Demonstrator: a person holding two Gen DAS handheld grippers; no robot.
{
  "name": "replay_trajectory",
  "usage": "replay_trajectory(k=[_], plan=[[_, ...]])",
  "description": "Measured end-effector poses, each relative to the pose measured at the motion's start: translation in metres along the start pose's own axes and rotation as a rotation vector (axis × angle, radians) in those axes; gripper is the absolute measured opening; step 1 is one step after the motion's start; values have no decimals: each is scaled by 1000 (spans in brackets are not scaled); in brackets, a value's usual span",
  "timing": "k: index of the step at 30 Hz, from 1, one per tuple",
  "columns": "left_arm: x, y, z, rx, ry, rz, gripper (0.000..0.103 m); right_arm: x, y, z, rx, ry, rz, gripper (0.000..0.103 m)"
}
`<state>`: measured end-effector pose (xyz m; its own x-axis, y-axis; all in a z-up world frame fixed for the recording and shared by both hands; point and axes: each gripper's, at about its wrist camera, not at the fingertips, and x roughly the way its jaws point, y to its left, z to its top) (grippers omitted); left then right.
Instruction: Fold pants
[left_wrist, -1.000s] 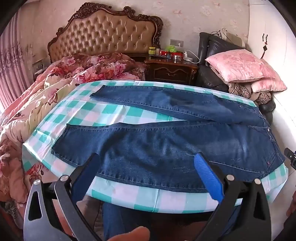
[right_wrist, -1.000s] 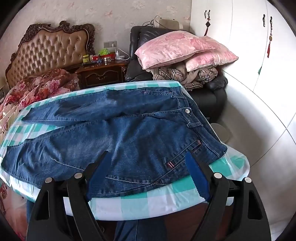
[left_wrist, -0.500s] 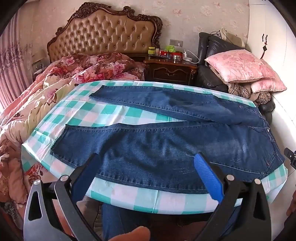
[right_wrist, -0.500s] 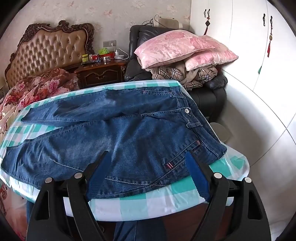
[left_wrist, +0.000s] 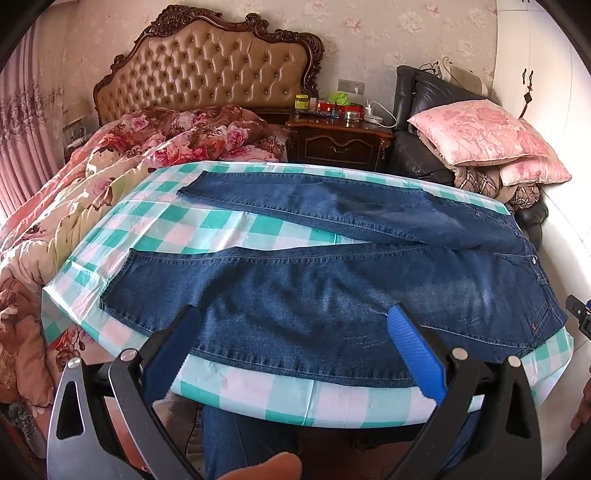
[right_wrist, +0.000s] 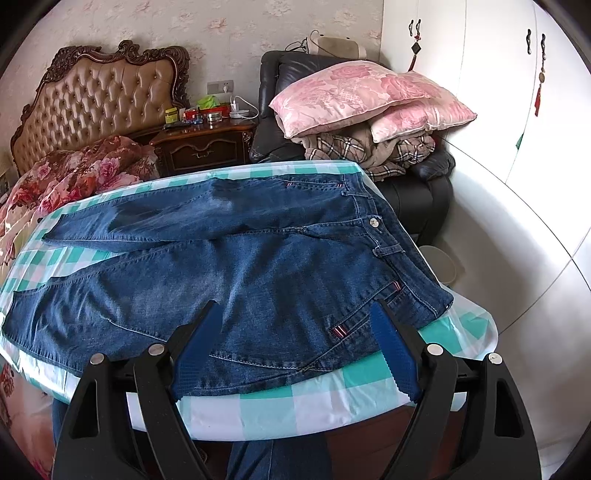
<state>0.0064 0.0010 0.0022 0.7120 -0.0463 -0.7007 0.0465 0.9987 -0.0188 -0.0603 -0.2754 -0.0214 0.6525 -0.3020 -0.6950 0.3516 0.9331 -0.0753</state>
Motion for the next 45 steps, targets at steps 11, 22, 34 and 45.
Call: replay_trajectory(k=[11, 22, 34, 45], plan=[[0, 0, 0, 0, 0, -1, 101, 0, -3, 0, 3, 3, -1, 79], [0, -1, 0, -1, 0, -2, 101, 0, -3, -1, 2, 3, -4, 79], [-1, -1, -1, 0, -1, -2, 101, 0, -5, -1, 3, 6, -3, 79], [-1, -1, -2, -1, -1, 0, 101, 0, -6, -1, 2, 8, -4, 79]])
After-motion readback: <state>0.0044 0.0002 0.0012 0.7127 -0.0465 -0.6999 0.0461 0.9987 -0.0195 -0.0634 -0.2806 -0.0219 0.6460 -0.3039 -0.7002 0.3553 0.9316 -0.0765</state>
